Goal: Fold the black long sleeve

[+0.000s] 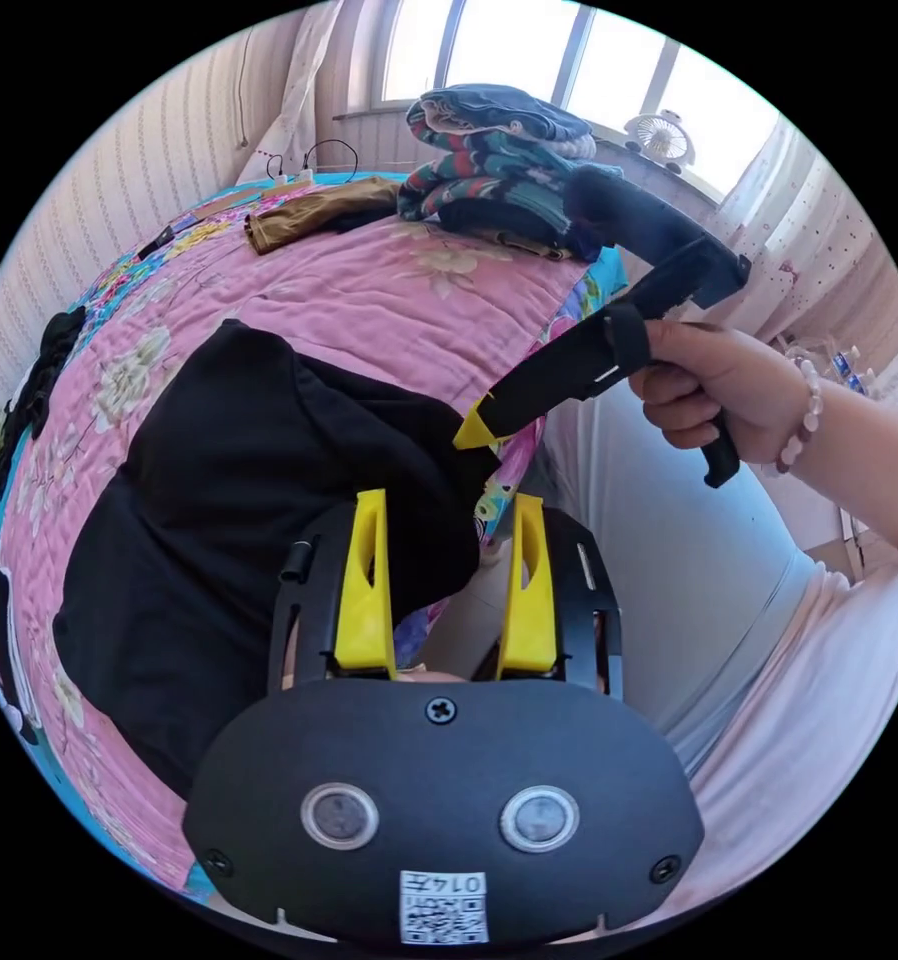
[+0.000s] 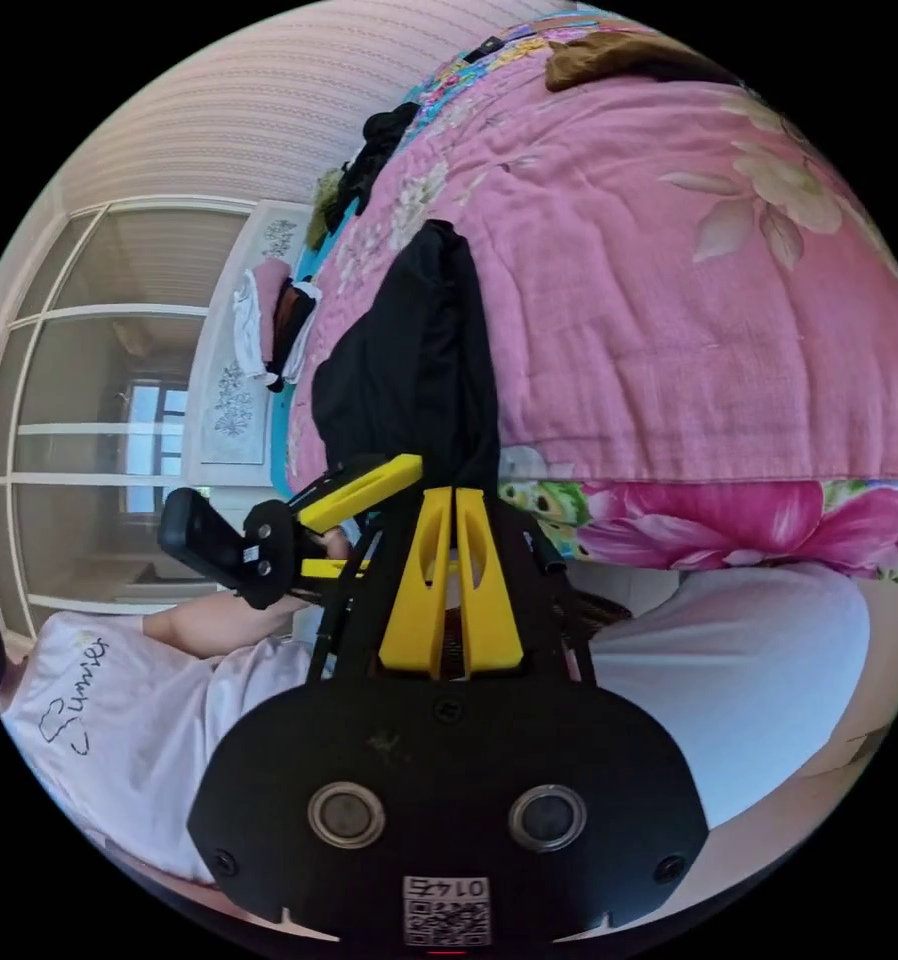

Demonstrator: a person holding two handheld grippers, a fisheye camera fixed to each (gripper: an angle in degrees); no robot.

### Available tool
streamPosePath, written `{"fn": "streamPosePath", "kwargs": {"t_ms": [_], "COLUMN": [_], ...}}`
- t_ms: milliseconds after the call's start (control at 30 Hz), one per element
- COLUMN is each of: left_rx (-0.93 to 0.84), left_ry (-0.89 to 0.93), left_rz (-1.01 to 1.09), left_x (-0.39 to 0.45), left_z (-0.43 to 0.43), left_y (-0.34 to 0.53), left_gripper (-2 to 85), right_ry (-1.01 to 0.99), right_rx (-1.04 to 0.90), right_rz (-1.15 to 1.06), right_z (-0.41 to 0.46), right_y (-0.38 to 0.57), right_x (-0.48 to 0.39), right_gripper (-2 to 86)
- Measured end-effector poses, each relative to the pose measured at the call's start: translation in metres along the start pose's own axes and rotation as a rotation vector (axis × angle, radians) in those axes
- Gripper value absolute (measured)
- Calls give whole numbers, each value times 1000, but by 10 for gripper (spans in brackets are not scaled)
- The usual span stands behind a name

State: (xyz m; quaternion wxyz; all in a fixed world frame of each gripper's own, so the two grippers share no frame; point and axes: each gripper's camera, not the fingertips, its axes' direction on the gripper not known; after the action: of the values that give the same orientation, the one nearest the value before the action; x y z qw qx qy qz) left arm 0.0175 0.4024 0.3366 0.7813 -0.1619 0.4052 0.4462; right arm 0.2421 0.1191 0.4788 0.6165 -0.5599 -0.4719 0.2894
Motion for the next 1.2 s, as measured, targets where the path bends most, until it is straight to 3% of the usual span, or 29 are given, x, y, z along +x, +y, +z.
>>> {"fn": "streamPosePath", "kwargs": {"t_ms": [100, 167, 267, 433, 700, 867, 1200], "left_rx": [-6, 8, 28, 71, 110, 141, 369], "left_ry": [-45, -112, -25, 25, 50, 76, 82], "left_rz": [-41, -107, -158, -210, -219, -253, -514], "left_x": [-1, -8, -23, -37, -57, -75, -135], "left_z": [-3, -11, -20, -37, -64, -84, -170], "left_y": [-3, -1, 5, 17, 35, 47, 131], "left_gripper": [137, 63, 26, 18, 20, 20, 17], "right_ry": [-33, -16, 61, 25, -146, -137, -79], "right_rx": [-35, -81, -22, 238, 195, 123, -14], "right_rz": [-107, -186, -261, -162, -2, -15, -322], "right_z": [-3, -1, -19, -44, 2, 8, 43], "right_y": [-5, -13, -27, -59, -110, -125, -152], "right_x": [-17, -27, -31, -2, 21, -4, -151], "right_gripper": [3, 5, 13, 72, 166, 37, 22]}}
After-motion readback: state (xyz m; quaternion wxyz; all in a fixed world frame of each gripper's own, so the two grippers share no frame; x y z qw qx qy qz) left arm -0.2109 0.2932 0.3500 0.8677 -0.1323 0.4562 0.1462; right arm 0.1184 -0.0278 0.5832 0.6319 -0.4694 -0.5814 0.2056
